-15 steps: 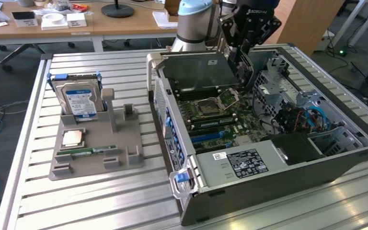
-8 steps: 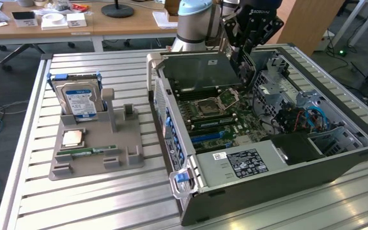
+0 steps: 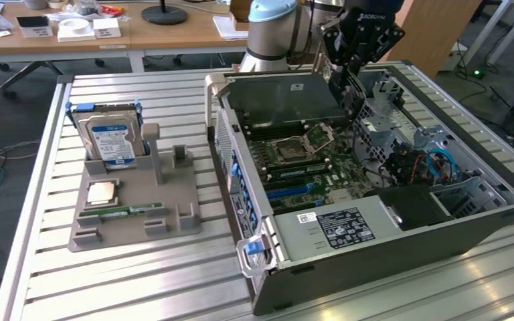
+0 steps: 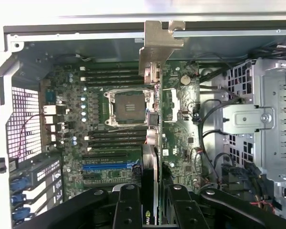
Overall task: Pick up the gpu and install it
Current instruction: 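Pick up the gpu and move the gpu toward the slot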
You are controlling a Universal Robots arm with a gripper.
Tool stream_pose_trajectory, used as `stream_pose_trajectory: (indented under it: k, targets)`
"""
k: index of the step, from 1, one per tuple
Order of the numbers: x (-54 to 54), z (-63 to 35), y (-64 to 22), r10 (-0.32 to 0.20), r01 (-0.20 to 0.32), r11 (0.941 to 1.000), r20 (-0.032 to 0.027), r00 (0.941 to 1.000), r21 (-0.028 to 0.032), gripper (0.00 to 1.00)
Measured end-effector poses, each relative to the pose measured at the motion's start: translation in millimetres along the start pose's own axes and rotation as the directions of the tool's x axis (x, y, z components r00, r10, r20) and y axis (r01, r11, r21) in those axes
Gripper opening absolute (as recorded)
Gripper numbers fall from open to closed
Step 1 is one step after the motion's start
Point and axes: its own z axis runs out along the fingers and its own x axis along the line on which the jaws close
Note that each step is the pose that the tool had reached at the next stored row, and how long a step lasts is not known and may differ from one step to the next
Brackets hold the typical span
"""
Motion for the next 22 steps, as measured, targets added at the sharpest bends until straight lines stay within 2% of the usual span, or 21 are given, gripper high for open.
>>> stream_pose_trajectory:
  k: [22]
  targets:
    - [-49.0,2.1,2.9,0.0,0.0,1.0,0.0,1.0,-0.0001,0.26]
